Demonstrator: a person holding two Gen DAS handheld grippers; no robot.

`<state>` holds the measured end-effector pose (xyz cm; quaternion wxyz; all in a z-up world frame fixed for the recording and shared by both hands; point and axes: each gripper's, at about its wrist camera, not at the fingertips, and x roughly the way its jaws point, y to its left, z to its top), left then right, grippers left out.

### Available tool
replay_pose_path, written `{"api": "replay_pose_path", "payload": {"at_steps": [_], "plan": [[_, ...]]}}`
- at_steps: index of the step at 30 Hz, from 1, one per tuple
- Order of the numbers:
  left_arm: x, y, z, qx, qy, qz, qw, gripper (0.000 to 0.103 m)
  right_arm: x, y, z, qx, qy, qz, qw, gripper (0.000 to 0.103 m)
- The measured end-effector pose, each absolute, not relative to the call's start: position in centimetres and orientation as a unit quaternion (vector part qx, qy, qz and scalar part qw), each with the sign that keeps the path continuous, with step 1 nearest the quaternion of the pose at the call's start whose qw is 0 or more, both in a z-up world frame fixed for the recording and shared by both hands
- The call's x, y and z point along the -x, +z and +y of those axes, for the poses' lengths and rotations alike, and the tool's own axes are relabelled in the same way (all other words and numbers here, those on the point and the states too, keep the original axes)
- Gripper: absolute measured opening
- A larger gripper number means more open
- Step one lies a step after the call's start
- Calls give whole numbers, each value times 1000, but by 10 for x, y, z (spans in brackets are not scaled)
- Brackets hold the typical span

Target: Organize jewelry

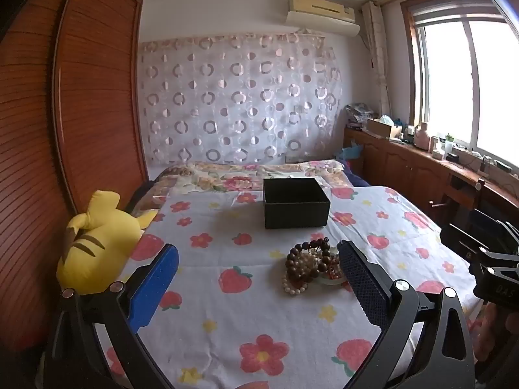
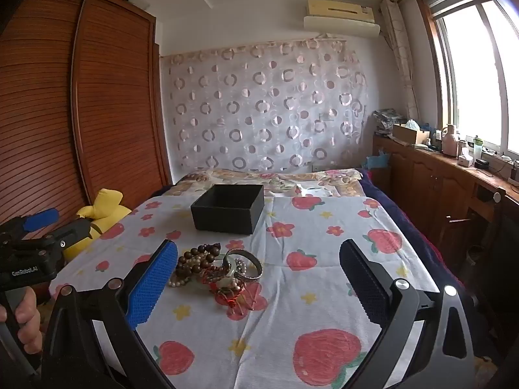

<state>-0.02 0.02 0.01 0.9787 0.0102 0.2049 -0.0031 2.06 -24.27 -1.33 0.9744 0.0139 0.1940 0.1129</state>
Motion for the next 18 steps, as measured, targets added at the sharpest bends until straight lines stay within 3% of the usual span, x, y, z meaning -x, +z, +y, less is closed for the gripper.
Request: {"api": "replay_pose_path", "payload": {"at_steps": [18], "plan": [[0, 0, 0, -13, -3, 204, 979, 96, -20, -13, -244, -15, 114, 192, 975, 101]]}}
